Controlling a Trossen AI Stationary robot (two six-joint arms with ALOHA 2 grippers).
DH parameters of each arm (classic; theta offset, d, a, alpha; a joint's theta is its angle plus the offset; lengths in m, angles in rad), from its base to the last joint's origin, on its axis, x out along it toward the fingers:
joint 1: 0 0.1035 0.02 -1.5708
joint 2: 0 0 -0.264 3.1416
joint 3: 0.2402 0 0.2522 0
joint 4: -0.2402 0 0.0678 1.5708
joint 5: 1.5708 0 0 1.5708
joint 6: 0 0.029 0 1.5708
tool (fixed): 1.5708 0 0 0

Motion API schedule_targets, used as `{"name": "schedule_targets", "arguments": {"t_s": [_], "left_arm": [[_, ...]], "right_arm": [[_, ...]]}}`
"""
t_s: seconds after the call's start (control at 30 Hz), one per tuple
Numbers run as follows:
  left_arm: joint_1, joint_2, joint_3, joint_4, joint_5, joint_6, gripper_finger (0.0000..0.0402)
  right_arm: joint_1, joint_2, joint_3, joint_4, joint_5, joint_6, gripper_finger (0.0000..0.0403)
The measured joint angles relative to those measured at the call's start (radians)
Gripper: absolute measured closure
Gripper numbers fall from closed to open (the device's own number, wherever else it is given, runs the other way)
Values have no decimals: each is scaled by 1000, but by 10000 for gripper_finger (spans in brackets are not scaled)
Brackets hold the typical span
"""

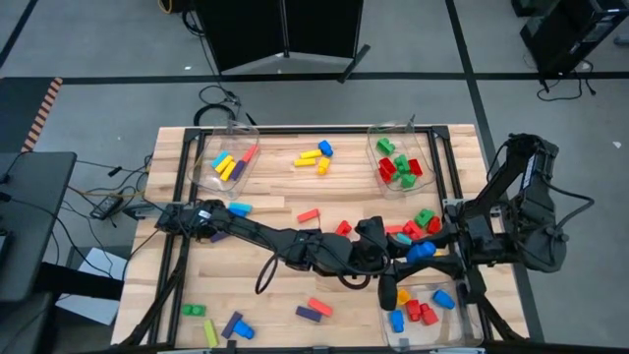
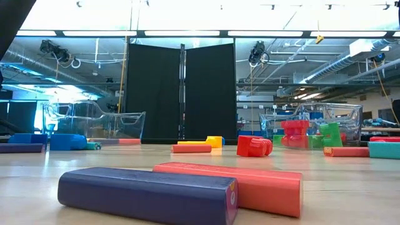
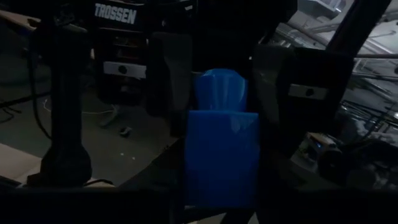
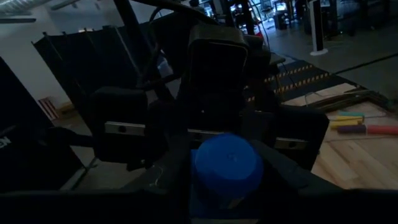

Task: Sort blocks by size
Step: Put the blue 1 stud game piece into the bottom transparent bin

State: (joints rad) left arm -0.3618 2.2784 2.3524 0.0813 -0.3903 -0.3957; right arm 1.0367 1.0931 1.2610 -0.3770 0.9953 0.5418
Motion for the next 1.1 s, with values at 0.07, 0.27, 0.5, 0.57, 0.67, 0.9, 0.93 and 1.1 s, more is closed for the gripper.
{"name": "schedule_targets", "arguments": {"t_s": [0.07, 0.27, 0.5, 0.57, 0.67, 0.9, 0.93, 1.1], "left_arm": [[1, 0, 0, -1, 24, 2, 254], [1, 1, 0, -4, 53, -3, 220], [9, 1, 0, -50, 55, 19, 181], [14, 1, 0, -64, 61, 25, 178], [20, -10, 0, -99, 74, 49, 178], [28, -114, -2, -371, 61, 131, 178], [28, -130, -2, -389, 43, 145, 178], [22, -196, 0, -552, -33, 184, 178]], "right_arm": [[0, 1, 0, -1, -2, 0, 260], [0, 1, 0, -1, -39, 1, 260], [0, 1, 0, -6, -35, 4, 260], [0, 1, -1, -9, -31, 9, 260], [0, 1, -1, -11, -25, 25, 260], [0, -1, -1, -142, 13, 198, 260], [0, -1, -1, -163, 8, 231, 260], [0, -1, 0, -202, 5, 358, 260]]}}
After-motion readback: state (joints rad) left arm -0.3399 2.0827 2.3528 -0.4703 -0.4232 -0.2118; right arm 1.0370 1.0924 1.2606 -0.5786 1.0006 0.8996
